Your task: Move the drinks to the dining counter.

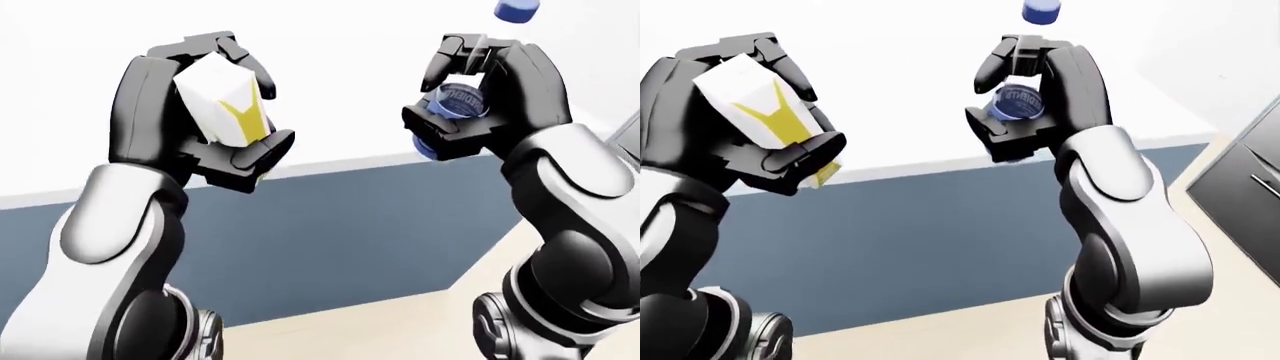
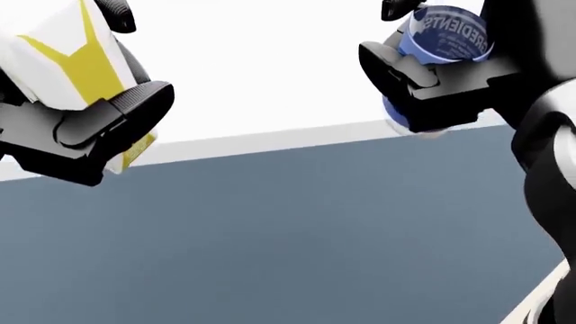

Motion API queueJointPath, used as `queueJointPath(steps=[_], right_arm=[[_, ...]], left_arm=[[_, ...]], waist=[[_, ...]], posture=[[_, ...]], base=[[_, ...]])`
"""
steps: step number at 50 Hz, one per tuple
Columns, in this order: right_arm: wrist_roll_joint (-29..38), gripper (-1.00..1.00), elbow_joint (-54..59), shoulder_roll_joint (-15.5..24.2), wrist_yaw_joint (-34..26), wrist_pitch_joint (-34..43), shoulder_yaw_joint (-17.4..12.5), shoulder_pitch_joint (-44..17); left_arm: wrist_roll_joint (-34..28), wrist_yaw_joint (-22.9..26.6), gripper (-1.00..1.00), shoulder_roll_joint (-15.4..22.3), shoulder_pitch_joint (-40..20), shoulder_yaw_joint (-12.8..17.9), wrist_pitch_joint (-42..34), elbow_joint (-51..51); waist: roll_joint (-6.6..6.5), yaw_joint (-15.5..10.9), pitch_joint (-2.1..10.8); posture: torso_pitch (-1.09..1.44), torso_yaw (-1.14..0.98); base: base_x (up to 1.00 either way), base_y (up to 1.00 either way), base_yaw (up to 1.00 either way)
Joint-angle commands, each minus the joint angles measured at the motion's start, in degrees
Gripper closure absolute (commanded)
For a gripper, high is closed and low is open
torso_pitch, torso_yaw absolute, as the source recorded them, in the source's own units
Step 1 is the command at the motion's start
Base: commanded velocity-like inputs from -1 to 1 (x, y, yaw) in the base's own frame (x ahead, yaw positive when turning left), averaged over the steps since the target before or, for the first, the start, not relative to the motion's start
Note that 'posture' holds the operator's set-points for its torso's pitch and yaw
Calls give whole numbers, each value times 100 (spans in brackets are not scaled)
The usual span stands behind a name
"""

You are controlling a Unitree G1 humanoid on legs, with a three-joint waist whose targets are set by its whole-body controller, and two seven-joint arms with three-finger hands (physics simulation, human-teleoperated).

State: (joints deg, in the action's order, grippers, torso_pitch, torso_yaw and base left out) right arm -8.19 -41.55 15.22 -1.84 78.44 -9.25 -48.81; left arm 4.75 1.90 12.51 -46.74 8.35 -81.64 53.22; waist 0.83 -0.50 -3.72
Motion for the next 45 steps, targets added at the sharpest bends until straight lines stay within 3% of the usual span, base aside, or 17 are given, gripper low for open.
queueJointPath(steps=[1,4,16,17,19,28,29,31,33,35,37,38,39,43,45], right_arm=[[-10,100,-167,52,68,-237,-102,-230],[-47,100,-153,23,117,-261,-70,-221],[-66,100,-99,-50,188,-449,56,-80],[-70,100,-120,-64,198,-429,54,-88],[-80,100,-151,-78,201,-412,67,-89],[-73,100,-182,-61,196,-344,122,-133],[-64,100,-194,-56,183,-349,143,-124],[-53,100,-222,-62,172,-313,147,-163],[-37,100,-204,-58,155,-336,144,-162],[-32,100,-209,-65,145,-335,126,-164],[-31,100,-216,-66,138,-316,120,-175],[-31,100,-202,-75,146,-290,74,-200],[-30,100,-179,-76,160,-278,36,-211],[-62,100,-198,-78,190,-266,2,-216],[-82,100,-188,-76,197,-290,2,-196]], left_arm=[[32,-30,100,54,-281,55,111,91],[66,-53,100,68,-334,64,84,84],[149,-138,100,57,-130,93,134,263],[161,-138,100,62,-125,101,107,302],[181,-141,100,70,-112,120,75,354],[241,-177,100,95,-107,158,77,356],[247,-183,100,96,-99,158,92,349],[262,-189,100,104,-107,165,94,341],[275,-193,100,114,-133,178,80,332],[285,-201,100,122,-146,180,68,333],[291,-209,100,124,-149,178,77,321],[296,-216,100,125,-147,170,84,311],[301,-222,100,123,-145,163,109,289],[321,-243,100,120,-181,153,72,299],[328,-249,100,124,-182,151,66,307]], waist=[[-34,9,347],[-65,-3,230],[-151,40,150],[-175,64,86],[-115,81,194],[-16,45,121],[-67,33,231],[61,-146,145],[-61,-89,173],[-83,-152,166],[-261,-181,119],[-294,-20,108],[-271,-79,27],[-15,-77,-86],[215,-112,-25]], posture=[[0,0],[0,0],[0,0],[0,0],[0,0],[0,0],[0,0],[0,0],[0,0],[0,0],[0,0],[0,0],[0,0],[0,0],[0,0]], base=[[8,0,0],[10,0,0],[10,0,0],[0,0,0],[0,0,0],[0,0,0],[0,15,0],[0,16,36],[0,0,100],[0,0,100],[0,0,100],[0,0,31],[0,0,0],[0,0,0],[0,0,0]])
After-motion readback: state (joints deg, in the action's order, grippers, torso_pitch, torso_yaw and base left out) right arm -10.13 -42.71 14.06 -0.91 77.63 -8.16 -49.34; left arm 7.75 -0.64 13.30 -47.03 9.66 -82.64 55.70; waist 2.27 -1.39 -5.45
